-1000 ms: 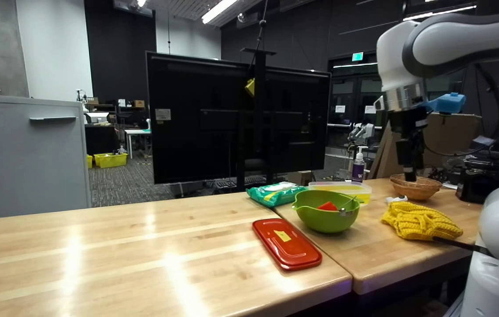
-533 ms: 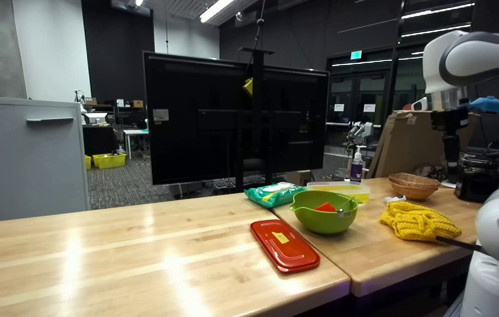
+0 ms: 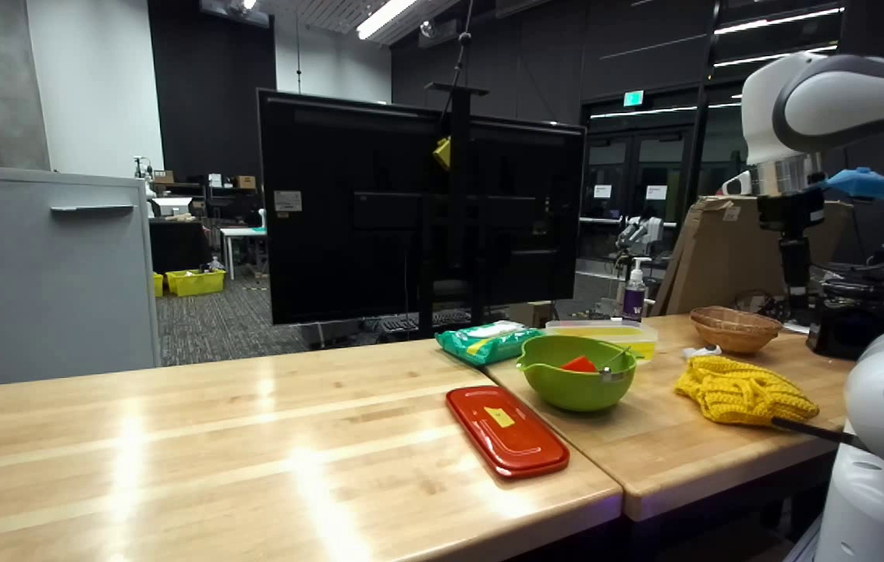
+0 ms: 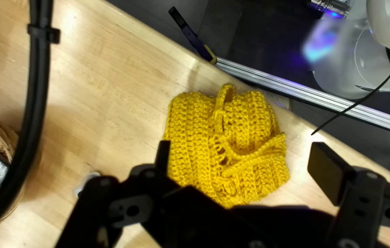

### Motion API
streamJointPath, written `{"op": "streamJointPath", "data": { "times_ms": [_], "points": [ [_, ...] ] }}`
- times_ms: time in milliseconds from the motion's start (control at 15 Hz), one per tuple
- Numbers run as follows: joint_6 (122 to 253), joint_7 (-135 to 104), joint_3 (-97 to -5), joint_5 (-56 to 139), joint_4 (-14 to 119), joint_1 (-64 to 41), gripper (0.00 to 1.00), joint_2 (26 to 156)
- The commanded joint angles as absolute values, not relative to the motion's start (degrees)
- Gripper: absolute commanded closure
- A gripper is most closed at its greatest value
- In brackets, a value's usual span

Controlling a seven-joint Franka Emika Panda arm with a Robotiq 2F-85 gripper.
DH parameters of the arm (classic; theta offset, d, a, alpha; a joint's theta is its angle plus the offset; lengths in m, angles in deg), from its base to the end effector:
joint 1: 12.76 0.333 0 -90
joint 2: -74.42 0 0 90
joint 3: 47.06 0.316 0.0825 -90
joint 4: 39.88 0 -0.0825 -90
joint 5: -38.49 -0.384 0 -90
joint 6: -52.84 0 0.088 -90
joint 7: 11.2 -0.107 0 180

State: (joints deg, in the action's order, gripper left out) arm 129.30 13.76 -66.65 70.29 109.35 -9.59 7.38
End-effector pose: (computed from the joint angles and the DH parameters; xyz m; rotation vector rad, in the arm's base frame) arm 0.1782 -0.1494 0.5337 2.9089 0.4043 -0.2755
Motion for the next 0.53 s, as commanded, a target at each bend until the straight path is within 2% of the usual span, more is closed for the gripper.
{"op": "streamJointPath", "data": {
  "times_ms": [0,467],
  "points": [
    [129.12,14.46,-67.14,69.84,109.00,-9.03,0.00,7.56],
    [128.85,15.96,-69.75,67.13,108.86,-8.40,0.00,7.49]
  ]
}}
